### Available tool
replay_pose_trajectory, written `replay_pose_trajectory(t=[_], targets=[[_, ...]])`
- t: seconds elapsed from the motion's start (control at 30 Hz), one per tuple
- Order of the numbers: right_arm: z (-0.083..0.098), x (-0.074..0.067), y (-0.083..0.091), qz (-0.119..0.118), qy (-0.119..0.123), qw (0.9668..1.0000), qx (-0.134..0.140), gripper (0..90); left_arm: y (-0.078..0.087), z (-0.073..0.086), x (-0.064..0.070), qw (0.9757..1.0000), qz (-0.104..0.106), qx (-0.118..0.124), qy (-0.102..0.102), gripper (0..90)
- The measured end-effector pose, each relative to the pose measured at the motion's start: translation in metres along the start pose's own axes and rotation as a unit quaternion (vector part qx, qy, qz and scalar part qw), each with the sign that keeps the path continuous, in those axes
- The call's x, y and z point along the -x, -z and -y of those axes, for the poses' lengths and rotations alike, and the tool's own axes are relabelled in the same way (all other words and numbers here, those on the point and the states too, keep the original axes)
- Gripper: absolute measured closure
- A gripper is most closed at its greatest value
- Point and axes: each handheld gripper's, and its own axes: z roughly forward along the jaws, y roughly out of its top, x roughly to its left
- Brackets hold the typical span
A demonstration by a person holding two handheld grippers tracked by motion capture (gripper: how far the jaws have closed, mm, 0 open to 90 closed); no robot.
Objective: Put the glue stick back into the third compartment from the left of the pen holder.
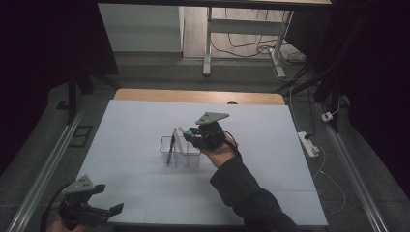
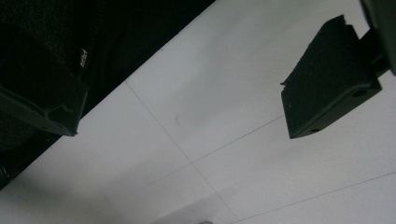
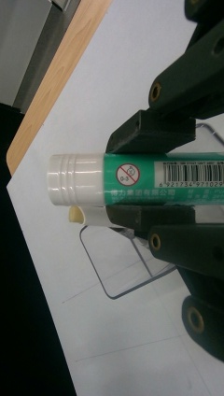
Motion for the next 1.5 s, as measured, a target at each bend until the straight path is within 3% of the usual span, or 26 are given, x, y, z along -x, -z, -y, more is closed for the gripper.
replay_pose_trajectory(t=[0.53,1.03,1.17,1.5], targets=[[0.008,-0.008,-0.02,0.004,0.007,1.0,-0.004,65.3,0.0,0.0,0.0,1.0,0.002,0.001,0.0,0.2],[0.011,-0.006,-0.014,0.009,-0.002,0.9999,-0.007,61.6,0.0,0.0,0.0,1.0,0.001,0.001,-0.001,0.2],[0.011,-0.003,-0.011,0.013,-0.01,0.9998,-0.009,57.4,0.0,0.0,0.0,1.0,0.001,0.0,-0.001,0.2],[0.007,0.0,-0.007,0.013,-0.022,0.9995,-0.02,33.4,0.0,0.0,0.0,1.0,0.001,-0.001,-0.001,0.2]])
